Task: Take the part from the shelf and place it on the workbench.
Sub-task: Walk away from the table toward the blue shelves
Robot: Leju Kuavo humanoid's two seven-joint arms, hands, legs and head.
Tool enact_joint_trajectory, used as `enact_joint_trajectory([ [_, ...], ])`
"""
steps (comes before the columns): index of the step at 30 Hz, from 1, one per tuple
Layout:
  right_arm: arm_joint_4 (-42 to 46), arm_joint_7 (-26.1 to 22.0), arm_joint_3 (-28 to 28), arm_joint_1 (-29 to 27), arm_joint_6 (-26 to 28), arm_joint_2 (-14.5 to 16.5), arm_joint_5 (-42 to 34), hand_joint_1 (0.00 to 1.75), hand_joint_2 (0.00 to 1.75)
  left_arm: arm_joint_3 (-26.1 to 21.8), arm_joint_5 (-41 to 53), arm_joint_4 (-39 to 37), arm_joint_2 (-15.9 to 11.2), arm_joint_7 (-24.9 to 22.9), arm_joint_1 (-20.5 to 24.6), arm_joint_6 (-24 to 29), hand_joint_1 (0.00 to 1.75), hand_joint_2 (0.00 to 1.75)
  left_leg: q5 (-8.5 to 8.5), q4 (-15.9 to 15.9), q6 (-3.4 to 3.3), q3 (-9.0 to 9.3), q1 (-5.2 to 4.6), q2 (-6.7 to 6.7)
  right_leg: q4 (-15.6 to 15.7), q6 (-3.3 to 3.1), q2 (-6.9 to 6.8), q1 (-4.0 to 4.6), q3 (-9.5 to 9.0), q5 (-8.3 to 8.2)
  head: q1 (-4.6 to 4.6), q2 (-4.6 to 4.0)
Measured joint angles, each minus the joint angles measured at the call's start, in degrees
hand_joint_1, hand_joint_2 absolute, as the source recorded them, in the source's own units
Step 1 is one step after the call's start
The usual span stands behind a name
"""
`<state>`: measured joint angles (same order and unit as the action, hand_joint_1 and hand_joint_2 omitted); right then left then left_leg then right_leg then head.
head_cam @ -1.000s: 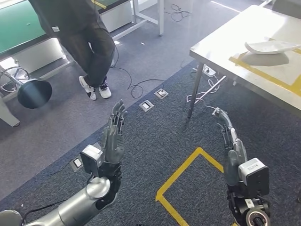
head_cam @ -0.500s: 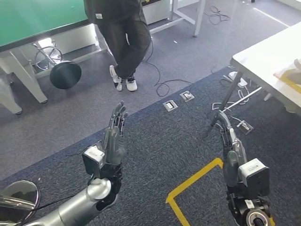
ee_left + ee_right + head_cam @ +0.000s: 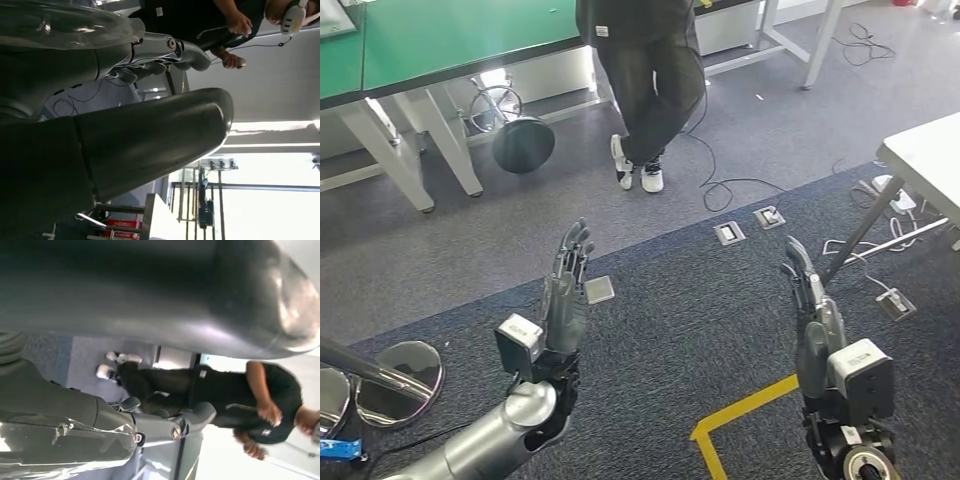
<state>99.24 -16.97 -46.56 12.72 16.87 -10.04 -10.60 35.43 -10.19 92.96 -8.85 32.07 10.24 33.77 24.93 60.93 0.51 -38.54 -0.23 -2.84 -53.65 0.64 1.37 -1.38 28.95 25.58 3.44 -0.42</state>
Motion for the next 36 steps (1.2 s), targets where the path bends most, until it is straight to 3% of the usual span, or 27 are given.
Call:
enact_joint_trajectory([
  [2,0.0,0.0,0.0,-0.1,-0.3,0.0,0.0,0.0,0.0,0.0,0.0,0.0,0.0,0.0,-0.1,0.0,0.0,0.0,3.42,8.1,0.54,-4.23,0.32,2.08,0.0,-0.16,-1.72,0.2,0.02,0.06,0.34,0.0],
  [3,0.0,0.0,0.0,-0.2,-0.4,0.0,0.1,0.0,0.0,0.0,0.0,0.0,0.0,0.0,-0.2,0.0,0.0,0.0,4.01,10.7,0.72,-5.61,0.52,2.36,0.0,-0.17,-2.57,0.24,0.03,0.14,0.36,0.0],
  [4,0.0,0.0,0.0,-0.2,-0.6,0.0,0.1,0.0,0.0,0.0,0.0,0.0,0.0,0.0,-0.3,0.0,0.0,0.0,3.5,11.0,0.82,-5.83,0.68,2.5,0.0,-0.13,-3.37,0.25,0.0,0.24,0.43,0.0],
  [5,0.0,0.0,0.0,-0.2,-0.7,0.0,0.2,0.0,0.0,0.0,0.0,0.0,0.0,0.0,-0.4,0.1,0.0,0.0,2.03,8.9,0.87,-4.76,0.81,2.74,0.0,-0.03,-4.11,0.23,-0.09,0.36,0.5,0.0],
  [7,0.0,0.0,0.0,-0.2,-0.9,0.0,0.2,0.0,0.0,0.0,0.0,0.0,-0.1,0.0,-0.4,0.1,0.0,0.0,-1.45,0.4,0.76,-0.13,0.73,4.73,0.0,0.38,-5.37,0.34,-0.44,0.73,0.69,0.0],
  [9,0.0,-0.1,0.0,-0.1,-1.0,0.0,0.2,0.0,0.0,0.0,0.0,0.0,-0.1,0.0,-0.4,0.2,0.0,0.0,-2.84,-5.3,0.03,2.93,0.33,6.29,0.0,0.98,-6.32,0.65,-0.75,1.14,0.69,0.0],
  [10,0.0,-0.1,0.0,-0.1,-1.0,0.0,0.2,0.0,0.0,0.0,0.0,0.0,-0.1,0.0,-0.4,0.2,0.0,0.0,-2.62,-5.9,-0.4,3.19,0.08,6.29,0.0,1.28,-6.75,0.81,-0.88,1.32,0.56,0.0],
  [12,0.0,-0.1,0.0,-0.1,-1.0,0.0,0.2,0.0,0.0,0.0,0.0,0.1,-0.1,0.0,-0.5,0.2,0.0,0.0,-2.56,-5.9,-1.26,3.17,0.02,4.89,-0.1,1.89,-7.47,0.67,-1.13,1.83,0.28,0.0],
  [14,0.0,-0.1,0.0,-0.1,-1.0,0.0,0.3,0.0,0.0,0.0,0.1,0.2,0.0,0.0,-0.5,0.2,0.0,0.0,-2.51,-6.1,-1.93,3.49,0.09,3.67,-2.8,2.31,-5.77,0.37,-0.22,3.81,-0.02,0.0],
  [16,0.0,-0.2,0.0,-0.2,-1.0,0.0,0.3,0.0,0.0,0.0,0.1,0.2,0.0,0.0,-0.6,0.3,0.0,0.0,-2.41,-6.1,-2.44,3.71,0.01,2.5,-10.6,2.3,-2.9,0.38,3.46,7.47,-0.44,0.0],
  [17,0.0,-0.2,0.0,-0.3,-1.0,0.0,0.3,0.0,0.0,0.0,0.1,0.3,0.0,0.0,-0.6,0.3,0.0,0.0,-2.37,-6.1,-2.63,3.75,-0.15,1.83,-15.0,2.19,-2.16,0.48,5.79,8.97,-0.55,0.0],
  [18,0.0,-0.2,0.0,-0.4,-1.0,0.0,0.4,0.0,0.0,0.0,0.1,0.3,0.0,0.0,-0.7,0.3,0.0,0.0,-2.35,-6.1,-2.75,3.8,-0.33,1.1,-18.0,2.03,-1.82,0.62,7.59,9.55,-0.59,0.0],
  [19,0.0,-0.1,0.0,-0.4,-0.9,0.0,0.4,0.0,0.0,0.0,0.1,0.3,0.0,0.0,-0.7,0.3,0.0,0.0,-2.33,-6.1,-2.8,3.9,-0.52,0.3,-18.8,1.79,-1.63,0.77,8.37,8.94,-0.6,0.0],
  [20,0.0,-0.1,0.0,-0.4,-0.8,0.0,0.4,0.0,0.0,0.0,0.1,0.3,0.1,0.0,-0.8,0.3,0.0,0.0,-2.33,-6.1,-2.84,4.06,-0.66,-0.54,-17.0,1.45,-1.36,0.93,7.95,7.17,-0.6,0.0],
  [21,0.0,0.0,0.0,-0.4,-0.6,0.0,0.5,0.0,0.0,0.0,0.1,0.3,0.1,0.0,-0.8,0.2,0.0,0.0,-2.32,-6.1,-2.84,4.25,-0.76,-1.36,-13.3,1.05,-0.81,1.11,6.59,4.68,-0.6,0.0],
  [23,0.1,0.2,0.0,-0.4,-0.2,0.0,0.5,0.0,0.0,0.0,0.1,0.4,0.2,0.0,-0.8,0.1,0.0,0.0,-2.32,-6.1,-2.76,4.42,-0.79,-2.77,-5.3,0.26,1.59,1.32,3.33,0.96,-0.6,0.0],
  [25,0.1,0.4,-0.1,-0.3,0.2,0.0,0.5,0.0,0.0,0.0,0.0,0.4,0.2,0.0,-0.8,0.0,0.0,0.0,-2.49,-6.1,-2.45,4.1,-0.58,-3.92,-1.6,-0.16,2.92,1.48,1.46,0.36,-0.73,0.0],
  [27,0.2,0.4,-0.2,-0.2,0.4,0.0,0.5,0.0,0.0,0.0,-0.1,0.4,0.2,0.0,-0.8,0.0,0.0,0.0,-2.73,-6.2,-1.92,3.77,-0.47,-4.91,-0.5,-0.39,1.91,1.38,0.65,0.27,-0.85,0.0],
  [29,0.3,0.4,-0.2,-0.1,0.5,0.1,0.5,0.0,0.0,0.0,-0.1,0.5,0.2,0.0,-0.7,0.0,0.0,0.0,-1.5,-4.4,-1.34,2.88,-0.74,-3.08,0.6,-0.69,0.5,1.0,0.06,-0.31,-0.62,0.0],
  [31,0.3,0.4,-0.2,0.0,0.5,0.1,0.4,0.0,0.0,0.0,-0.2,0.5,0.1,0.0,-0.5,0.0,0.0,0.0,1.79,1.8,-0.63,-0.21,-0.64,0.33,1.2,-0.87,-1.05,0.9,-0.24,-0.6,-0.27,0.0],
  [33,0.2,0.4,-0.2,0.0,0.4,0.1,0.3,0.0,0.0,0.0,-0.2,0.5,0.1,0.0,-0.5,0.0,0.0,0.0,4.32,8.9,0.18,-4.03,0.09,1.82,1.2,-0.88,-2.74,0.87,-0.21,-0.49,-0.08,0.0],
  [34,0.2,0.3,-0.2,0.0,0.3,0.1,0.2,0.0,0.0,0.0,-0.2,0.5,0.1,0.0,-0.5,0.0,0.0,0.0,4.2,10.2,0.56,-4.82,0.5,2.16,1.2,-0.79,-3.58,0.79,-0.24,-0.38,-0.04,0.0],
  [35,0.2,0.3,-0.2,0.0,0.3,0.2,0.2,0.0,0.0,0.0,-0.2,0.5,0.1,0.0,-0.6,0.0,0.0,0.0,3.11,9.1,0.91,-4.39,0.89,2.48,1.2,-0.62,-4.36,0.67,-0.3,-0.24,0.01,0.0],
  [36,0.2,0.2,-0.2,0.0,0.2,0.2,0.1,0.0,0.0,0.0,-0.2,0.5,0.1,0.0,-0.6,0.0,0.0,0.0,1.27,5.8,1.23,-2.74,1.19,3.13,1.2,-0.36,-5.08,0.53,-0.41,-0.06,0.05,0.0],
])
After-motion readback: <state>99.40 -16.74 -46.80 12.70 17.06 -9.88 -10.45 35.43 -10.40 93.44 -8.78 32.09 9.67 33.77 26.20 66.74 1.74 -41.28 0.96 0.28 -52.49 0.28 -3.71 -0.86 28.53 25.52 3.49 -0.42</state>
